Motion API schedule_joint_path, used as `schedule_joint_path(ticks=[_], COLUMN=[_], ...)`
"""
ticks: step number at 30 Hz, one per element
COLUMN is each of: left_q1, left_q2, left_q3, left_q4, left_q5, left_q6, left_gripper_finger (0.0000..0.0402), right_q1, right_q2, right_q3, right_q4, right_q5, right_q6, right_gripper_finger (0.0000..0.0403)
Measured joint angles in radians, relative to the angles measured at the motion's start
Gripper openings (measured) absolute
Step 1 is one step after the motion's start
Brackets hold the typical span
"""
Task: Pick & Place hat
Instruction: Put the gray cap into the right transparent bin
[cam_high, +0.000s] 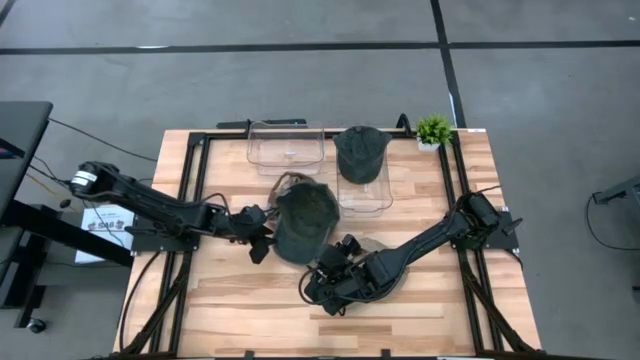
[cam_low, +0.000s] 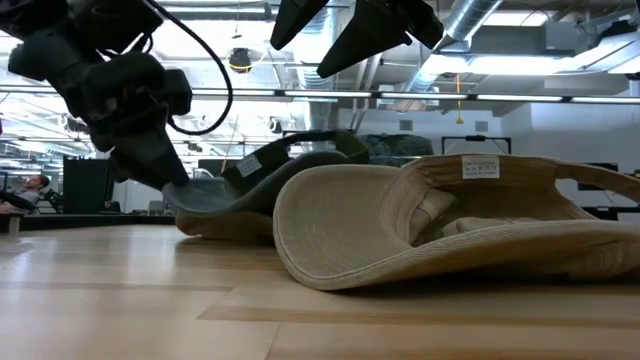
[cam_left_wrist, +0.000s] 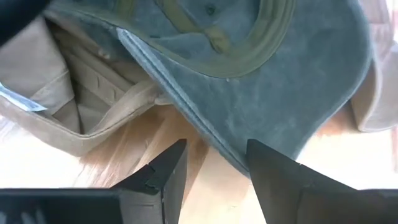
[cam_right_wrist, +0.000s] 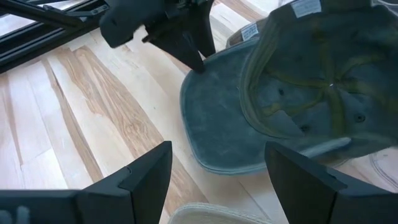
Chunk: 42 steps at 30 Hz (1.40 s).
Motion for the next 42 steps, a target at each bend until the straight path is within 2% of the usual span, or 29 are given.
schedule_joint_path(ticks=[17, 21, 28, 37, 42], left_q1=[0.000, 0.000, 0.000, -0.011, -0.011], left_q2=[0.024, 0.024, 0.023, 0.023, 0.014], left_q3=[0.000, 0.000, 0.000, 0.001, 0.001], left_q4=[0.080, 0.080, 0.085, 0.095, 0.095], left_q5=[0.001, 0.000, -0.030, -0.094, -0.097], left_q6=[0.000, 0.005, 0.028, 0.069, 0.076], left_gripper_finger=[0.0162, 0.0132, 0.0017, 0.0014, 0.0019], right_q1=[0.000, 0.000, 0.000, 0.000, 0.003], right_q2=[0.000, 0.000, 0.000, 0.001, 0.001], right_q3=[0.000, 0.000, 0.000, 0.000, 0.000], right_q4=[0.000, 0.000, 0.004, 0.019, 0.149], right_q5=[0.003, 0.003, 0.002, 0.002, 0.003], right_q6=[-0.001, 0.000, 0.000, -0.003, -0.107], right_gripper_finger=[0.0248, 0.0248, 0.0248, 0.0248, 0.0248])
